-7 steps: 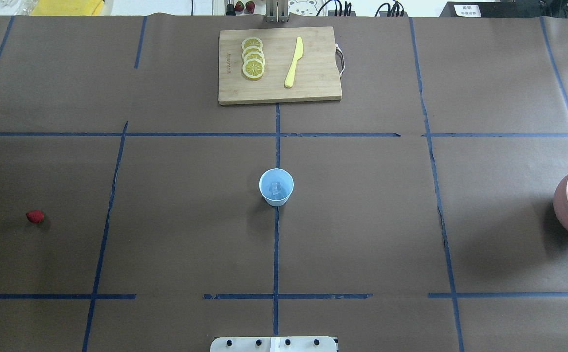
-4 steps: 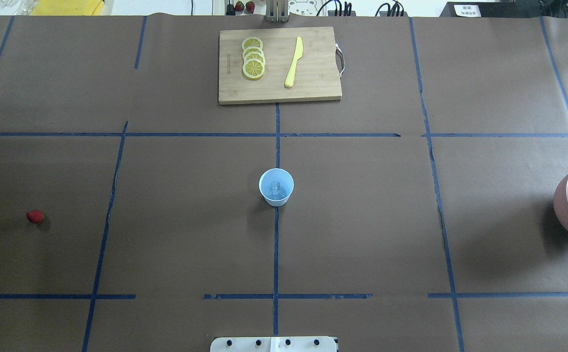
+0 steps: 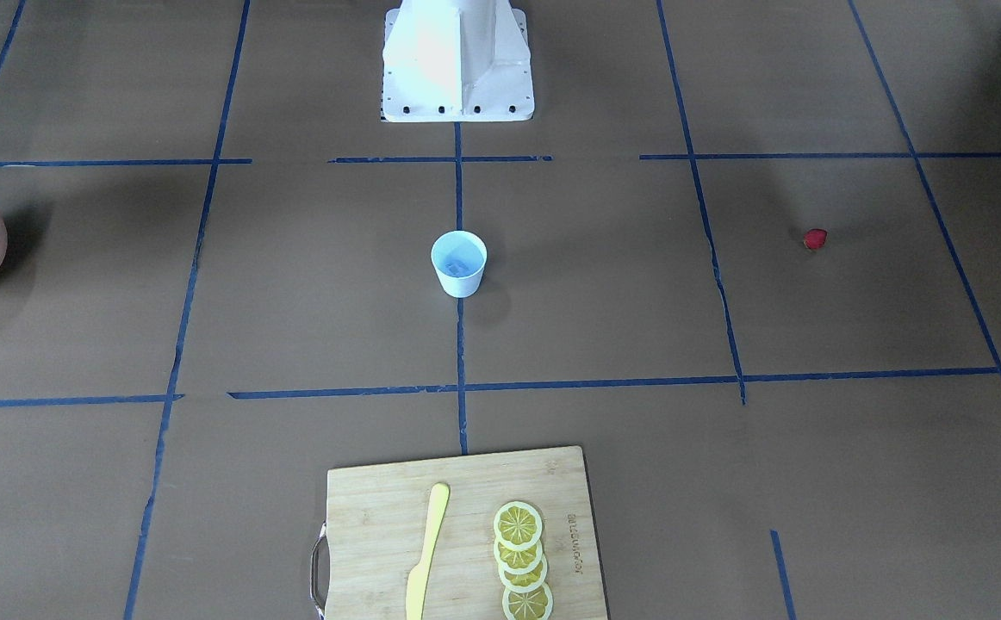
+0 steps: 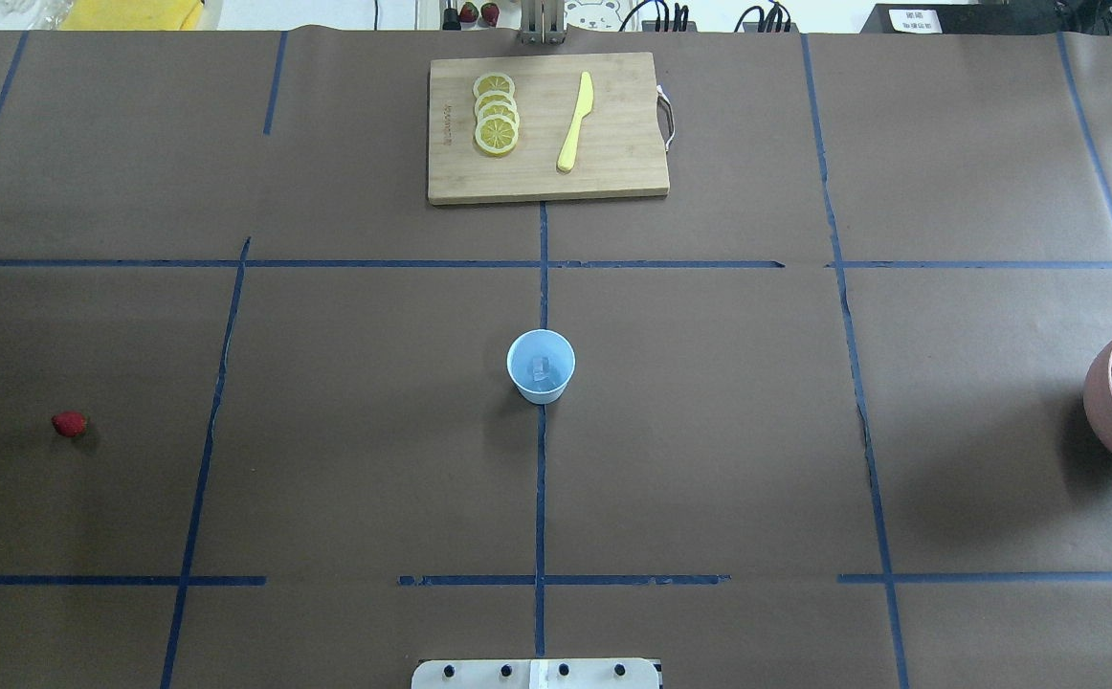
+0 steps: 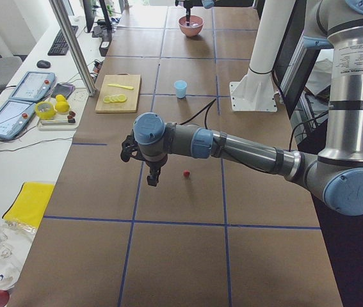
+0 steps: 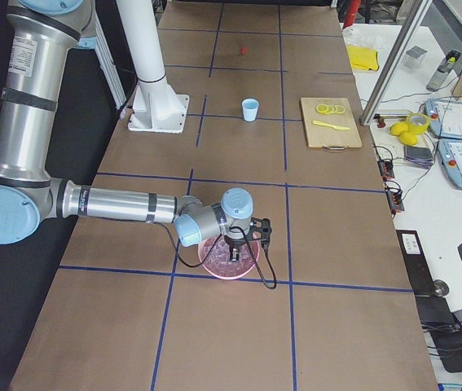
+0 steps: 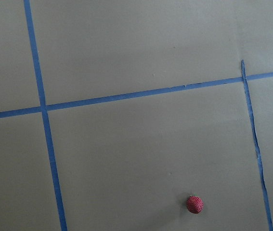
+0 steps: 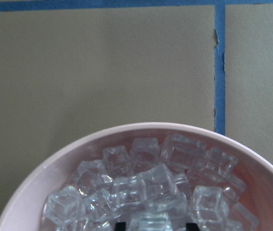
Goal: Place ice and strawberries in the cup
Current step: 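Grasp a third ice cube from the bowl with the right gripper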
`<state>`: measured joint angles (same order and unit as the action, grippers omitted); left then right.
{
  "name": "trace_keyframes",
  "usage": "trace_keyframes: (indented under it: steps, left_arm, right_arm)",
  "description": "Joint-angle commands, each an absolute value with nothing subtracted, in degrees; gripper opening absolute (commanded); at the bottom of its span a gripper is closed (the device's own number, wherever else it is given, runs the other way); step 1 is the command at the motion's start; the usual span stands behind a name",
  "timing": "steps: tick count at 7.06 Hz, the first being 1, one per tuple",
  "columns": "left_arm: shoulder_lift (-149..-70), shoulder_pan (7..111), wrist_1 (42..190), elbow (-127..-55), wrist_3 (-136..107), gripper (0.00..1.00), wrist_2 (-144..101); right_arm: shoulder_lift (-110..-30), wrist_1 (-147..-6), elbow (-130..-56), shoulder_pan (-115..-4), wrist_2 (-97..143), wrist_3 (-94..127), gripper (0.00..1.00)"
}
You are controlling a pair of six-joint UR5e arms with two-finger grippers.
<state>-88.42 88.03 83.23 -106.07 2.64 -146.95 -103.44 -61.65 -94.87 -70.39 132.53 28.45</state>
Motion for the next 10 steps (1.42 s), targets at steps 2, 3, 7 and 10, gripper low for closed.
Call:
trace_keyframes:
  steps: [2,3,7,10]
  left_arm:
    - [-88.4,88.1,83.2,-106.1,2.6,1.0,-147.0]
    - [-88.4,88.1,83.2,-106.2,2.6,1.0,-147.0]
    - [-88.4,88.0,83.2,-106.1,2.5,1.0,-148.4]
    - [-88.4,88.0,83.1,-105.7,2.6,1.0,-148.4]
  right_arm:
    - [-104.2,-59.9,-96.8,-70.9,132.6,28.1,0.0]
    - [-106.2,-59.9,-100.9,-74.0,132.6,27.9,0.0]
    - [-99.9,-60.4,-115.4,-66.1,133.1,57.6,0.0]
    - [-81.2,-60.8,-115.0,-48.0,126.8,86.4,0.0]
